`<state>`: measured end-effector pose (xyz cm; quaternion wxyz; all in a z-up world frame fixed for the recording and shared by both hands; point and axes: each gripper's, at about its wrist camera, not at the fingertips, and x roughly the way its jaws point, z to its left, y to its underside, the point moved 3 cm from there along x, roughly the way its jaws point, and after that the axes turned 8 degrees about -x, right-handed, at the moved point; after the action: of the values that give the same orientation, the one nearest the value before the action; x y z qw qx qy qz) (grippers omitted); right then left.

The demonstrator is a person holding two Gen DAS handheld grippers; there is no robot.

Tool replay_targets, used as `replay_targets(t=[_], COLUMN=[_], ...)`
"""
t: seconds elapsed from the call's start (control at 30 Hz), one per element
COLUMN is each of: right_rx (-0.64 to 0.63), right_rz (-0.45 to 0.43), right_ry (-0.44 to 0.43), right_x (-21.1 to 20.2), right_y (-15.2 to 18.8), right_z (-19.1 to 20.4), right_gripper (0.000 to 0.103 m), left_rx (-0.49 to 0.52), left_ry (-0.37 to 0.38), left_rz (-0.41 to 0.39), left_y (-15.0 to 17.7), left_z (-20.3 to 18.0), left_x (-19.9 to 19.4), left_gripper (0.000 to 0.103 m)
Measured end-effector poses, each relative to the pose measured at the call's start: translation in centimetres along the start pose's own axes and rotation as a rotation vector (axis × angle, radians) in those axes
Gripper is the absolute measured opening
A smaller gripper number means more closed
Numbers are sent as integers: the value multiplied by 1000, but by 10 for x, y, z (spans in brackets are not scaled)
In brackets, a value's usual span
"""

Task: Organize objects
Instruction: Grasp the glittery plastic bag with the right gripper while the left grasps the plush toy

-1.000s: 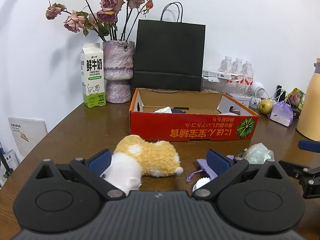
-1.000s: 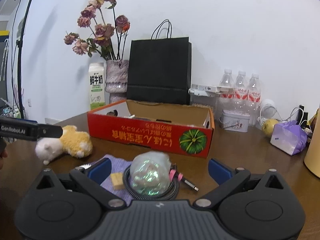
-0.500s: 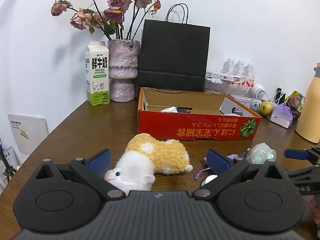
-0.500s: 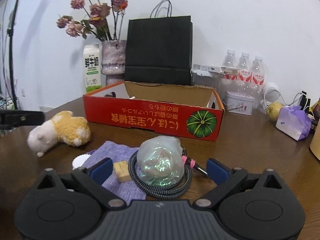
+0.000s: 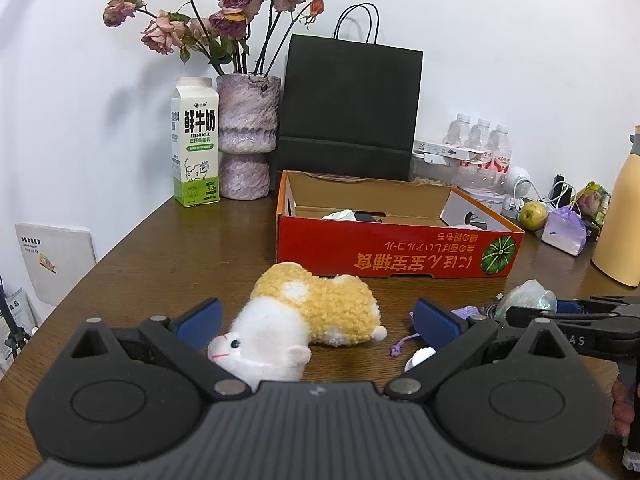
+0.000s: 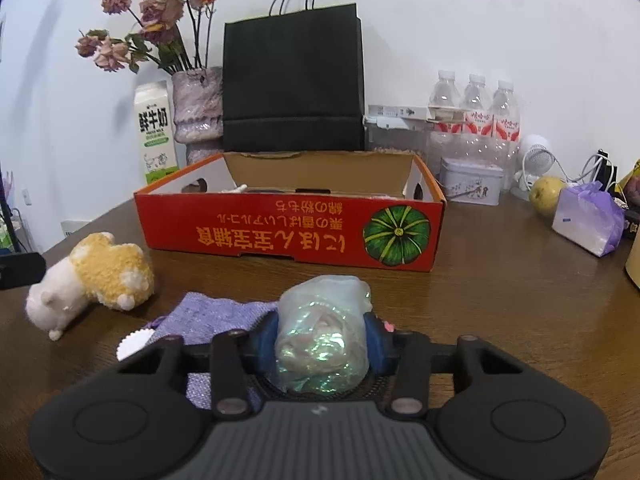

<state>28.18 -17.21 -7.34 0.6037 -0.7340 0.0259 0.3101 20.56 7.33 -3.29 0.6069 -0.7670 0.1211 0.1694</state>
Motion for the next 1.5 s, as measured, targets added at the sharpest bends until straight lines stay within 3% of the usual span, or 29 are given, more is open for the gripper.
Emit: replay_targets(t=[0.17, 0.43, 0.9, 1.33, 1.5], right_rx=[-5, -126, -95, -70, -57], right_rz=[-72, -217, -260, -276, -264], right_ry=[14, 92, 60, 45, 49], right_x=[-12, -42, -65, -70, -67], right_y=[-1, -1, 4, 3, 4], right_z=[0, 15, 8, 4, 2], right_gripper=[35, 35, 35, 35, 35], left_rx=[-4, -3, -8, 72, 109], left_ry=[-7, -28, -95, -83, -123], left_rz=[11, 18, 76, 251, 290], left_y=[1, 2, 1, -7, -4], left_z=[2, 3, 11, 5, 8], left_x=[3, 3, 14, 56, 77], left_gripper=[103, 103, 103, 103, 103])
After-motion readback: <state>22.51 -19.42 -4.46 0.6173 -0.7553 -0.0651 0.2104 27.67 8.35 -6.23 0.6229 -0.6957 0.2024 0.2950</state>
